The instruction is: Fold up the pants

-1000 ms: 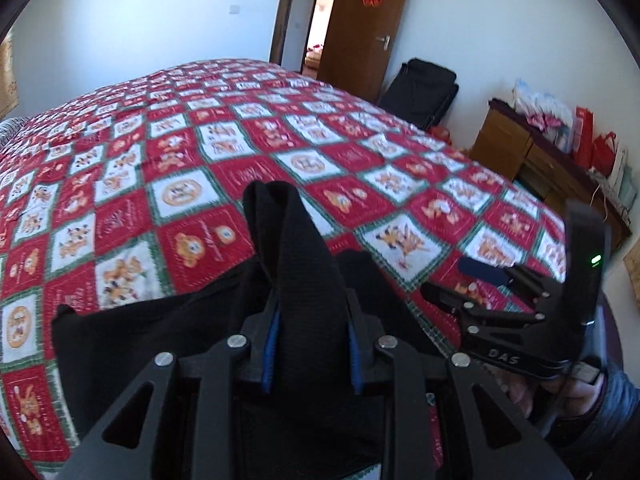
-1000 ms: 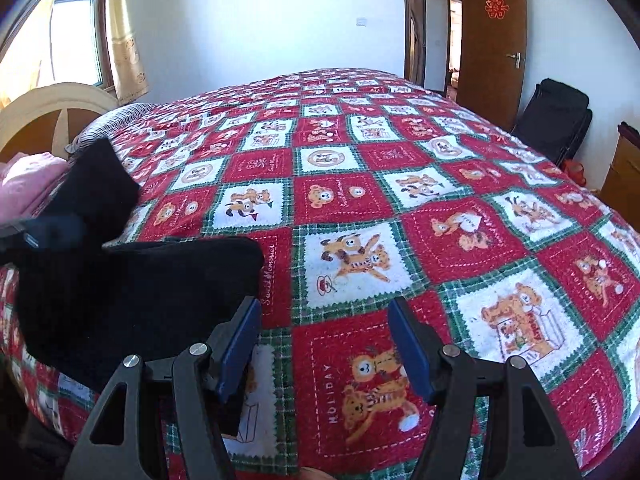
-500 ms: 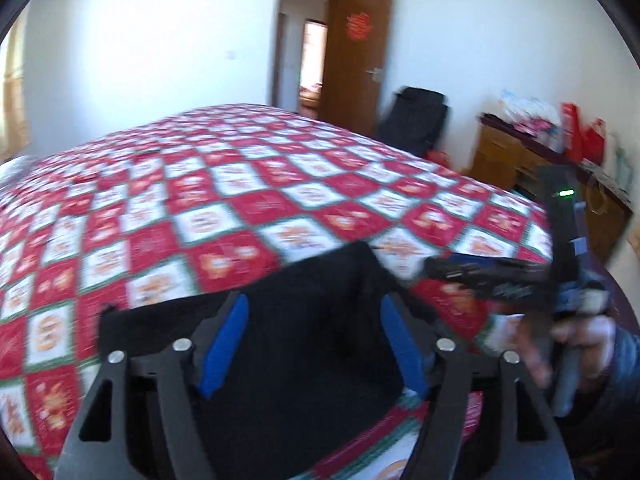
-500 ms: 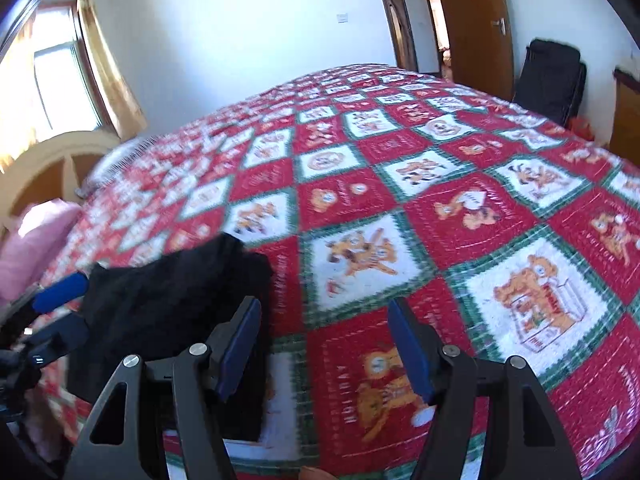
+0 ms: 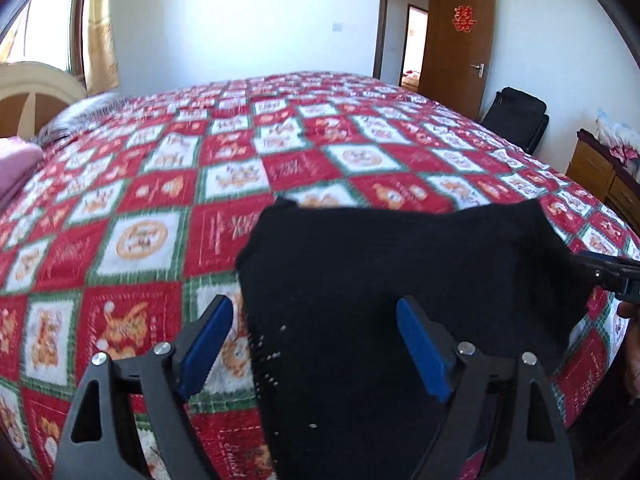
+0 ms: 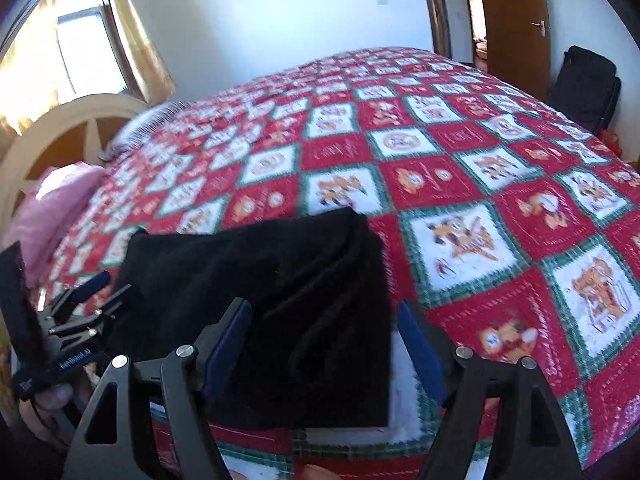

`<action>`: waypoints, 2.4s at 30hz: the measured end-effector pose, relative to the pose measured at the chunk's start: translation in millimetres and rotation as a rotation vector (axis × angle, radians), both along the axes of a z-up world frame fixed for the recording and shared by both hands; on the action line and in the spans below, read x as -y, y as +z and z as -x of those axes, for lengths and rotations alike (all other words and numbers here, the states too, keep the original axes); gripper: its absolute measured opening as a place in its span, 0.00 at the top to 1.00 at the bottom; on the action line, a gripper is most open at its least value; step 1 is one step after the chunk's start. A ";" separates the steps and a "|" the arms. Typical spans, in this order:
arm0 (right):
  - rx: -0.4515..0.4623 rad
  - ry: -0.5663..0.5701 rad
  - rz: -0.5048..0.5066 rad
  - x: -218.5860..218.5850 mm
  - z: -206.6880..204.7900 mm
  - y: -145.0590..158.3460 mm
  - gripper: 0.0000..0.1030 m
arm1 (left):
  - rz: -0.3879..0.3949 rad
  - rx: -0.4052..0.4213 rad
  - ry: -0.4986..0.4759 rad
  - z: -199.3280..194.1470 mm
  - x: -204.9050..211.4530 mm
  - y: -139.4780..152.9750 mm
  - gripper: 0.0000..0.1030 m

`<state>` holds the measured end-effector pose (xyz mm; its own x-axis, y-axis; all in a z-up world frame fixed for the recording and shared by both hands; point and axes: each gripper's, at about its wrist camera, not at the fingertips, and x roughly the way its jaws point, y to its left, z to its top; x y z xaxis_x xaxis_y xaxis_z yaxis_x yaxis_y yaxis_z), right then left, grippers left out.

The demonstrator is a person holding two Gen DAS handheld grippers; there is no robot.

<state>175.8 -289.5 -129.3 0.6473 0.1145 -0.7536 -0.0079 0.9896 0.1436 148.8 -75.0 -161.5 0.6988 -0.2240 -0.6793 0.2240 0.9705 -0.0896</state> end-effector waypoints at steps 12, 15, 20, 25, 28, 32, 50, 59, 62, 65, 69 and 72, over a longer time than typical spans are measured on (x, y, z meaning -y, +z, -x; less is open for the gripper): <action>0.134 -0.022 0.023 15.7 24.8 26.0 0.26 | -0.015 0.012 0.038 3.0 -1.9 -0.3 0.05; 0.195 0.160 0.044 -25.7 36.5 29.9 0.26 | -0.018 0.003 0.035 2.1 -0.5 -1.8 0.05; 0.105 0.264 0.089 -51.9 29.5 2.0 0.26 | -0.009 -0.005 0.036 0.9 -3.2 -2.4 0.03; -0.046 0.118 0.075 -12.4 4.9 -23.2 0.26 | 0.006 -0.017 0.035 1.0 -2.9 -3.6 0.03; -0.095 0.114 -0.025 5.9 -1.3 -35.4 0.26 | 0.001 -0.017 0.026 1.7 -1.9 -2.4 0.03; -0.049 0.117 -0.006 2.3 5.7 -19.6 0.26 | -0.006 -0.015 0.024 1.8 -2.0 -1.4 0.03; -0.106 0.122 -0.119 28.3 10.1 -33.3 0.52 | 0.114 -0.052 -0.013 -0.1 -18.2 -19.0 0.00; 0.161 0.108 0.039 2.4 26.0 32.4 0.50 | 0.094 0.054 0.047 11.1 -22.3 13.6 0.00; 0.145 0.206 -0.040 -17.6 7.3 35.9 0.48 | 0.044 0.054 0.025 9.1 -12.0 8.6 0.00; 0.089 0.236 -0.067 -33.9 -27.1 17.2 0.48 | -0.022 0.021 0.024 5.2 -6.0 -5.2 0.00; 0.000 0.154 -0.046 -27.3 -64.6 -16.3 0.48 | 0.041 -0.008 0.021 1.6 -17.1 -10.1 0.00; 0.013 0.158 -0.087 -19.5 -55.1 -8.0 0.48 | 0.060 -0.014 0.020 3.2 -19.4 -10.9 0.00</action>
<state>230.9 -270.0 -137.3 0.6260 0.2796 -0.7280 -0.1646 0.9599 0.2271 145.7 -55.5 -172.4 0.6939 -0.2511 -0.6749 0.2033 0.9674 -0.1508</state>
